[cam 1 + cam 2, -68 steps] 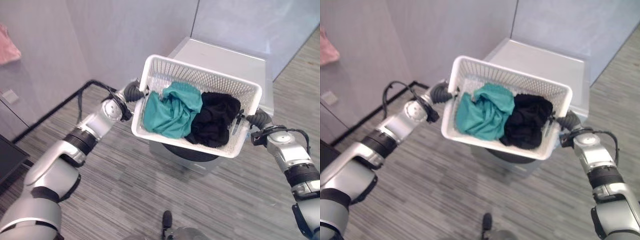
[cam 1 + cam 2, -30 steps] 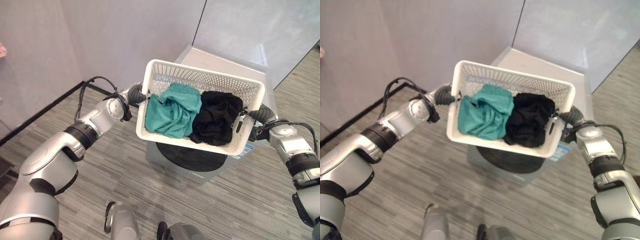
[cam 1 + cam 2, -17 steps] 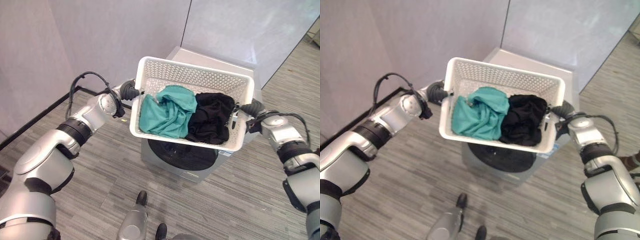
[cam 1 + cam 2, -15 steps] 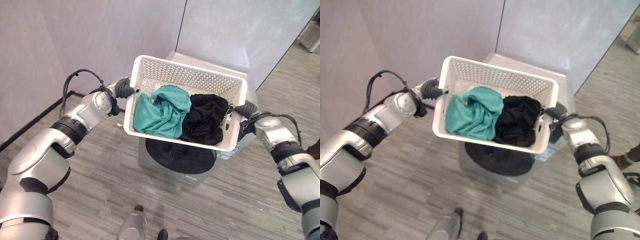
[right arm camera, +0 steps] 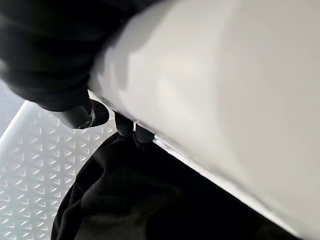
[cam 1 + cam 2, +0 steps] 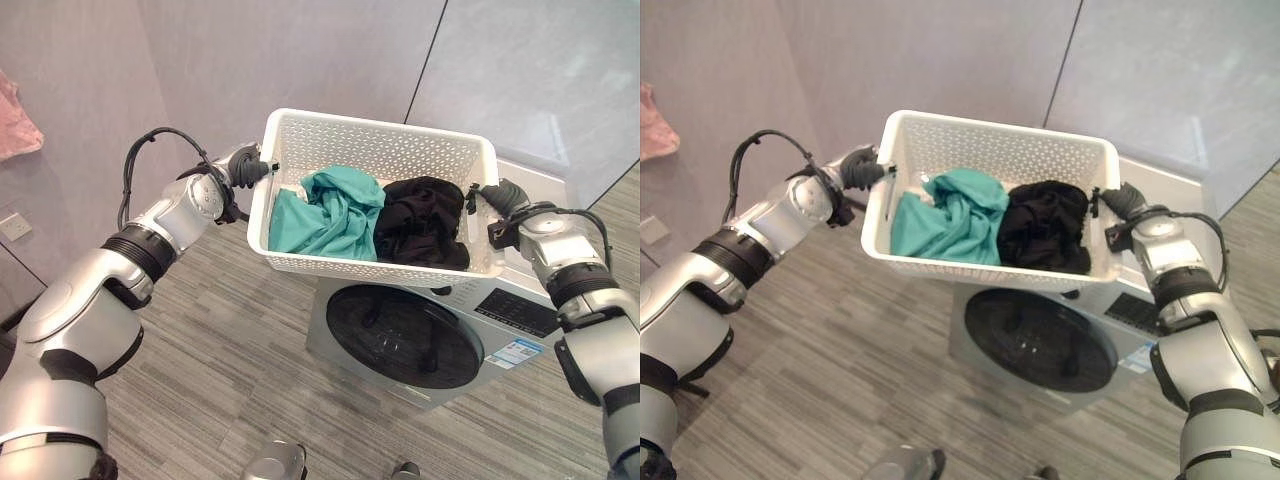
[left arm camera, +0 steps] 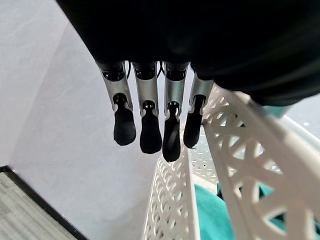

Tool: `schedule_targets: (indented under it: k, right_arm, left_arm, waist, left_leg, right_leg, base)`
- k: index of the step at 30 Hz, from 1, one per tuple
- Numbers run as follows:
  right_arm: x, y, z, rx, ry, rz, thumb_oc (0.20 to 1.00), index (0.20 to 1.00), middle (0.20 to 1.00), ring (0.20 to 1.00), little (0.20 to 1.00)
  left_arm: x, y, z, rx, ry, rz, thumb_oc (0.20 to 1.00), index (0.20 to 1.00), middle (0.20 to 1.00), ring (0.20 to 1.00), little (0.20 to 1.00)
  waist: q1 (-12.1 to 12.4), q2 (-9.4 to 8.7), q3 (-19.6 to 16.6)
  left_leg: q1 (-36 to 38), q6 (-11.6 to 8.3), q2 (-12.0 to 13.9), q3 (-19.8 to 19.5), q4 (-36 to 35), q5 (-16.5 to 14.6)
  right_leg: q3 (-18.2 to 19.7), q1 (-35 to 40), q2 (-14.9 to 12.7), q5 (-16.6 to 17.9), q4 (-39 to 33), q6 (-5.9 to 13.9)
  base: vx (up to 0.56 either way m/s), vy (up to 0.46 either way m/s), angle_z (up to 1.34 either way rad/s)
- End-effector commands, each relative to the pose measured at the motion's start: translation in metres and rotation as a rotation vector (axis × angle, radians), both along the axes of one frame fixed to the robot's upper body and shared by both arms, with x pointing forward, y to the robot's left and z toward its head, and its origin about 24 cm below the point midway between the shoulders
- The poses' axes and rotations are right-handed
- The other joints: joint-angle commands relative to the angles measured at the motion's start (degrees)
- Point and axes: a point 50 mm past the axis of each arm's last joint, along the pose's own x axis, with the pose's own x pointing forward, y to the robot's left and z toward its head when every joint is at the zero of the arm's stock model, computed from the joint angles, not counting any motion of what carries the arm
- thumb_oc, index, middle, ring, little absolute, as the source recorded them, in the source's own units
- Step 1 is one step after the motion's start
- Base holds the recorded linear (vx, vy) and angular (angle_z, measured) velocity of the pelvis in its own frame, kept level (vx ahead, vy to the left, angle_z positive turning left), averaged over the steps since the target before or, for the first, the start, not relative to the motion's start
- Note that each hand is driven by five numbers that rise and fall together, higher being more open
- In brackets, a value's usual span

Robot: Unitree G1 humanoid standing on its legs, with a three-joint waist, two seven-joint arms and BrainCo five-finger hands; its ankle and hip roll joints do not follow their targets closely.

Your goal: Grab the laundry basket,head to the washer,open it,put in the laundry and shut it.

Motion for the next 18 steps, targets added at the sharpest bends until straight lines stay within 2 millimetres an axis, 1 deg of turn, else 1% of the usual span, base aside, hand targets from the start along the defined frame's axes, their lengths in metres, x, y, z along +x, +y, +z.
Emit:
schedule_targets:
  k: [1,3,4,6,9,10,11,12,13,14,15,16,17,18]
  right_arm:
    - [-0.017,-0.051,0.009,-0.077,0.038,-0.189,0.200,0.200,0.200,0.200,0.200]
    - [-0.019,-0.053,0.004,-0.079,0.049,-0.196,0.200,0.200,0.200,0.200,0.200]
    - [-0.023,-0.057,0.001,-0.078,0.045,-0.202,0.200,0.200,0.200,0.200,0.200]
    - [-0.024,-0.058,0.002,-0.079,0.037,-0.201,0.200,0.200,0.200,0.200,0.200]
    - [-0.030,-0.064,0.001,-0.078,0.015,-0.208,0.200,0.200,0.200,0.200,0.200]
    - [-0.035,-0.070,0.004,-0.069,-0.017,-0.217,0.200,0.200,0.200,0.200,0.200]
    - [-0.037,-0.071,0.003,-0.063,-0.021,-0.222,0.200,0.200,0.200,0.200,0.200]
    - [-0.037,-0.072,0.003,-0.063,-0.021,-0.223,0.200,0.200,0.200,0.200,0.200]
    - [-0.039,-0.074,0.002,-0.062,-0.023,-0.228,0.200,0.200,0.200,0.200,0.200]
    - [-0.041,-0.076,0.003,-0.060,-0.029,-0.236,0.200,0.200,0.200,0.200,0.200]
    - [-0.041,-0.076,0.003,-0.060,-0.029,-0.236,0.200,0.200,0.200,0.200,0.200]
    - [-0.039,-0.074,0.005,-0.057,-0.043,-0.231,0.200,0.200,0.200,0.200,0.200]
    - [-0.039,-0.074,0.005,-0.057,-0.044,-0.231,0.200,0.200,0.200,0.200,0.200]
    - [-0.037,-0.072,0.008,-0.060,-0.051,-0.223,0.200,0.200,0.200,0.200,0.200]
  left_arm:
    - [0.004,0.004,0.067,0.043,-0.229,0.044,0.200,0.200,0.200,0.200,0.200]
    - [0.005,-0.001,0.061,0.027,-0.214,0.027,0.200,0.200,0.200,0.200,0.200]
    - [0.004,-0.008,0.057,0.020,-0.212,0.003,0.200,0.200,0.200,0.200,0.200]
    - [0.004,-0.011,0.056,0.019,-0.212,-0.007,0.200,0.200,0.200,0.200,0.200]
    - [0.004,-0.015,0.054,0.011,-0.207,-0.019,0.200,0.200,0.200,0.200,0.200]
    - [0.004,-0.016,0.055,0.017,-0.208,-0.018,0.200,0.200,0.200,0.200,0.200]
    - [0.004,-0.015,0.055,0.025,-0.209,-0.016,0.200,0.200,0.200,0.200,0.200]
    - [0.004,-0.015,0.055,0.025,-0.209,-0.016,0.200,0.200,0.200,0.200,0.200]
    - [0.004,-0.014,0.056,0.038,-0.210,-0.011,0.200,0.200,0.200,0.200,0.200]
    - [0.004,-0.011,0.060,0.062,-0.219,-0.006,0.200,0.200,0.200,0.200,0.200]
    - [0.004,-0.011,0.061,0.063,-0.219,-0.006,0.200,0.200,0.200,0.200,0.200]
    - [0.003,-0.007,0.069,0.072,-0.235,0.007,0.200,0.200,0.200,0.200,0.200]
    - [0.003,-0.007,0.070,0.072,-0.236,0.007,0.200,0.200,0.200,0.200,0.200]
    - [0.003,-0.008,0.074,0.068,-0.245,0.007,0.200,0.200,0.200,0.200,0.200]
  waist:
    - [0.49,1.18,-2.24]
    - [0.25,1.15,-2.67]
    - [-0.37,1.32,-2.89]
    - [-0.72,1.36,-2.95]
    - [-1.78,1.44,-2.88]
    - [-2.73,1.26,-2.35]
    - [-3.00,1.16,-2.15]
    - [-3.04,1.17,-2.19]
    - [-3.23,0.92,-1.85]
    - [-3.38,0.26,-1.27]
    - [-3.44,0.27,-1.27]
    - [-3.35,-0.18,0.39]
    - [-3.42,-0.16,0.46]
    - [-3.67,-0.23,1.19]
  left_leg:
    - [3.31,-2.87,5.69,1.67,-10.57,3.71]
    - [3.46,-3.87,7.20,1.24,-11.39,3.94]
    - [3.31,-4.55,8.30,0.56,-12.32,4.48]
    - [3.23,-4.89,8.85,0.03,-12.84,4.86]
    - [2.78,-6.06,10.64,-1.42,-14.21,6.16]
    - [2.39,-7.01,12.22,-2.71,-14.59,7.13]
    - [2.09,-7.44,12.93,-3.07,-14.51,7.49]
    - [2.05,-7.49,12.99,-3.16,-14.54,7.51]
    - [1.44,-7.90,13.67,-3.40,-13.90,7.84]
    - [-0.66,-8.12,14.71,-3.34,-9.83,7.93]
    - [-0.91,-8.13,14.67,-3.45,-9.43,7.73]
    - [-3.94,-7.05,14.07,-2.48,-1.35,9.12]
    - [-4.27,-6.99,13.96,-2.60,-0.69,8.83]
    - [-6.24,-5.96,13.62,-0.71,2.34,9.50]
  right_leg:
    - [0.13,4.38,1.85,3.42,-4.16,1.83]
    - [-0.77,5.14,3.43,2.31,-5.54,1.61]
    - [-1.30,5.40,4.85,0.87,-6.12,1.19]
    - [-1.58,5.51,5.54,0.23,-6.28,0.88]
    - [-1.52,5.39,7.93,-1.82,-6.39,-0.29]
    - [-1.11,5.24,10.19,-3.29,-6.31,-1.55]
    - [-1.06,5.14,10.96,-3.88,-6.16,-2.06]
    - [-1.15,5.11,11.02,-3.92,-6.10,-2.11]
    - [-0.93,5.14,11.89,-4.40,-6.11,-2.69]
    - [-0.96,5.52,12.93,-4.97,-6.29,-3.91]
    - [-1.02,5.49,12.96,-4.97,-6.29,-3.91]
    - [-1.07,6.67,13.78,-5.33,-6.57,-5.07]
    - [-1.14,6.71,13.78,-5.31,-6.62,-5.02]
    - [-1.75,7.34,13.91,-5.23,-7.05,-5.34]
  base:
    - [0.06,-0.224,0.05]
    - [0.04,-0.217,-0.05]
    - [0.02,-0.202,-0.06]
    - [0.00,-0.162,0.14]
    - [-0.02,-0.248,0.10]
    - [-0.01,-0.329,0.12]
    - [-0.01,-0.282,0.19]
    - [0.00,-0.163,0.18]
    - [0.02,-0.252,0.11]
    - [0.02,-0.248,0.03]
    - [0.04,-0.308,0.25]
    - [0.02,-0.141,0.37]
    - [0.01,-0.191,0.33]
    - [0.06,-0.075,0.11]
